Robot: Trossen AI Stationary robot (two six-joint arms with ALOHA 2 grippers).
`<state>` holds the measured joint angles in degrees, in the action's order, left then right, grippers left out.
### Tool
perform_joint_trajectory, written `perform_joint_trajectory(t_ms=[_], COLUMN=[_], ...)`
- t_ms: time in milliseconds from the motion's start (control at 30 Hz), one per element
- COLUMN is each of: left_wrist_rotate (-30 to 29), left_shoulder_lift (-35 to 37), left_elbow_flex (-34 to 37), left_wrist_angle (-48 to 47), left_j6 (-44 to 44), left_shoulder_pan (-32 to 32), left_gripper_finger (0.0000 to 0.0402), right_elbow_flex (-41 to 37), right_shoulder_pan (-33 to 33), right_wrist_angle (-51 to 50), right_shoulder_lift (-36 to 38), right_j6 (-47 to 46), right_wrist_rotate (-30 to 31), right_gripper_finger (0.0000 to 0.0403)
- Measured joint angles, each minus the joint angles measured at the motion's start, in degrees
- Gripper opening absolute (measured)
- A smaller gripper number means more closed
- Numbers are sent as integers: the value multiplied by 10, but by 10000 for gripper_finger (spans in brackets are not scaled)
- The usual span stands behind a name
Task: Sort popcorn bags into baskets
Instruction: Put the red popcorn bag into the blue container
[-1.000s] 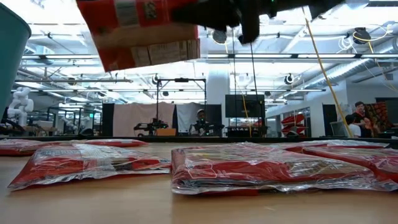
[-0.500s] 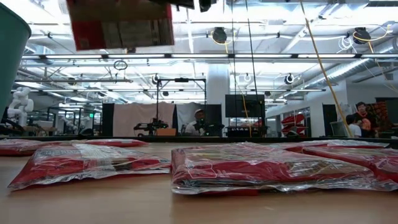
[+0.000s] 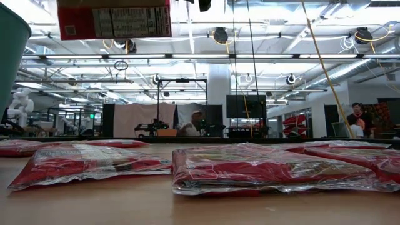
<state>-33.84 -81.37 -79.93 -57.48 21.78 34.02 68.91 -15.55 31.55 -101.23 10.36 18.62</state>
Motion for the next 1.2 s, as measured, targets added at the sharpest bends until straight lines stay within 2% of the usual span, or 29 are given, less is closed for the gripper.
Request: perform_joint_trajectory(t_ms=[100, 300, 600, 800, 1000, 1200], left_wrist_rotate=[5, 16, 49, 27, 8, -5], left_shoulder_lift=[-1, 1, 3, 3, -6, -39], left_elbow_flex=[-2, -2, -2, -3, -5, -5], left_wrist_angle=[-7, -14, -101, -105, -106, -131], left_j6=[6, 44, 156, 223, 294, 364], left_shoulder_pan=[0, 13, 103, 197, 284, 343], left_gripper_finger=[18, 23, 17, 17, 17, 17], right_elbow_flex=[0, 0, 0, 0, 0, 0], right_shoulder_pan=[0, -3, -3, -2, 2, 1], right_wrist_angle=[0, -2, -9, -32, -57, -86], right_shoulder_lift=[0, 0, 4, 4, 4, 4], right_j6=[-2, -18, -24, -23, -23, -22], right_wrist_rotate=[-3, -12, -5, -5, -6, -7], right_gripper_finger=[19, 35, 148, 199, 207, 204])
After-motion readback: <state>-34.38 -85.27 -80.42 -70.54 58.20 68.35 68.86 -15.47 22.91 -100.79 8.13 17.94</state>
